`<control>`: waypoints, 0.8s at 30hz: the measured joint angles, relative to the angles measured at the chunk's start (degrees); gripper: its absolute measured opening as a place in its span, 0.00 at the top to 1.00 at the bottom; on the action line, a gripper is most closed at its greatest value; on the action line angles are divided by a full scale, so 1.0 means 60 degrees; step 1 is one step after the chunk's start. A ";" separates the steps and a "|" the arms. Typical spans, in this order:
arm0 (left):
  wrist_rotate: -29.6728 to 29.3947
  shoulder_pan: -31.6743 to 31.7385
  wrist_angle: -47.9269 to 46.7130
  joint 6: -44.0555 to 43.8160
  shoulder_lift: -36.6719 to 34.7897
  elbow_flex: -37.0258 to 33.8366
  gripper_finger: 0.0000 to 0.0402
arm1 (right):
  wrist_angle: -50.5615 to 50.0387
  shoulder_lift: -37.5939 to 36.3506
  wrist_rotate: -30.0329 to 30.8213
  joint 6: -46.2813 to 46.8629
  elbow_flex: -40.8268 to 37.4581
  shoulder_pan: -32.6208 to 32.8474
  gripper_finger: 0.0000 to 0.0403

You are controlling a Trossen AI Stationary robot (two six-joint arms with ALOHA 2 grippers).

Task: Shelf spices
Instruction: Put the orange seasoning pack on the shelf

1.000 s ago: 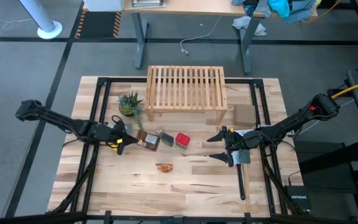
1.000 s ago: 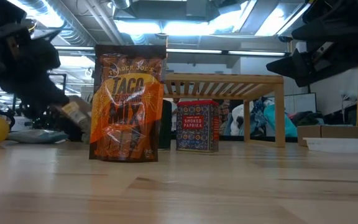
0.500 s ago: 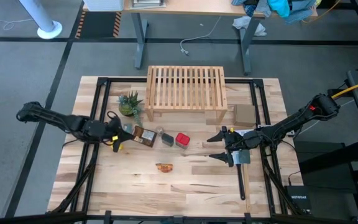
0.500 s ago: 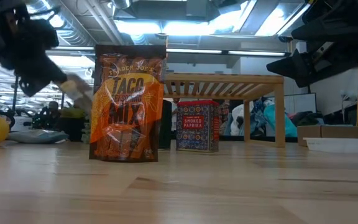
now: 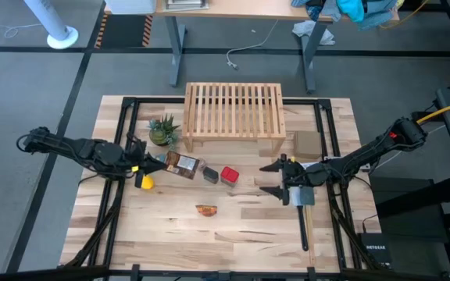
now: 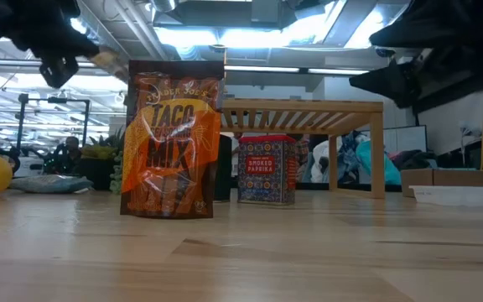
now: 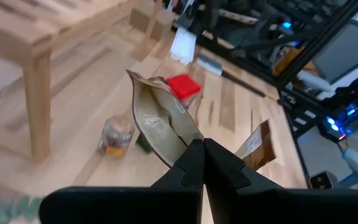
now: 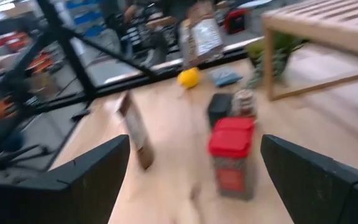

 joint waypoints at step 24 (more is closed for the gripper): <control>0.0388 0.0000 0.2955 0.1280 0.1487 0.0075 1.00 | 0.0495 0.0008 0.2057 -0.0003 0.0096 -0.0004 0.09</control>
